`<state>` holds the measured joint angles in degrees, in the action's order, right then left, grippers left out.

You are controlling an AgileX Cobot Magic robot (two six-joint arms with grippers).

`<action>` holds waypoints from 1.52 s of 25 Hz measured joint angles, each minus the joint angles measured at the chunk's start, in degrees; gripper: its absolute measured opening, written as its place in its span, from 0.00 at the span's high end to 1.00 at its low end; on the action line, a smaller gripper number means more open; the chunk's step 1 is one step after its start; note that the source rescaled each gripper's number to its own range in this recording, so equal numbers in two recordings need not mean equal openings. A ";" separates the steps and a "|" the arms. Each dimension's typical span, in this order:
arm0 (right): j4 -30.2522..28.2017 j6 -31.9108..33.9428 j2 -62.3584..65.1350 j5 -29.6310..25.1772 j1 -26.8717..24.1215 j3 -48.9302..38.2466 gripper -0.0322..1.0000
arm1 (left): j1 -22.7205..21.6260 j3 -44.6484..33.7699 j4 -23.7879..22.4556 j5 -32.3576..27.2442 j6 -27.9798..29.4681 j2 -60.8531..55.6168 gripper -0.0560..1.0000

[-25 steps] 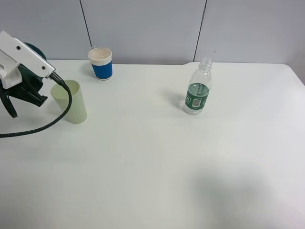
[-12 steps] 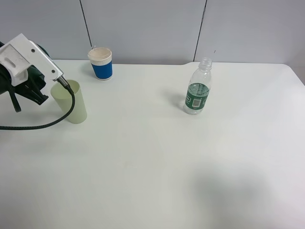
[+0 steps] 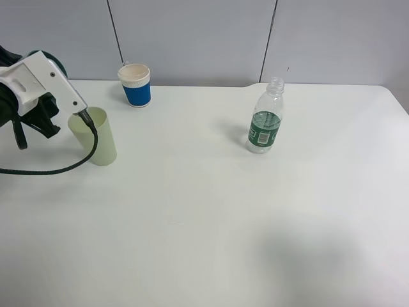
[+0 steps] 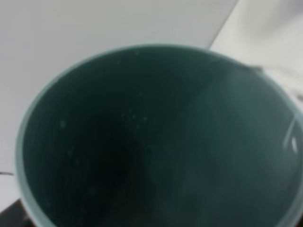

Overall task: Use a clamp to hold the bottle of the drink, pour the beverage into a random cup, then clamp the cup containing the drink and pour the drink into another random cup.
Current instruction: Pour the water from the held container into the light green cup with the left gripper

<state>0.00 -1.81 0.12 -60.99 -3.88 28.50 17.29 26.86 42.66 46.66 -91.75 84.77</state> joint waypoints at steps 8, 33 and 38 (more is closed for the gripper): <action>0.00 0.00 0.00 0.00 0.00 0.00 0.01 | 0.00 0.00 -1.45 1.72 -5.60 0.00 0.92; 0.00 0.00 0.00 0.00 0.00 0.00 0.01 | 0.00 0.00 -1.71 6.06 -13.80 0.00 0.92; 0.00 0.00 0.00 0.00 0.00 0.00 0.01 | 0.00 0.00 -1.78 7.05 -15.30 0.00 0.92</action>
<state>0.00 -1.81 0.12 -60.99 -3.88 28.50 17.29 26.86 40.89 53.70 -107.05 84.77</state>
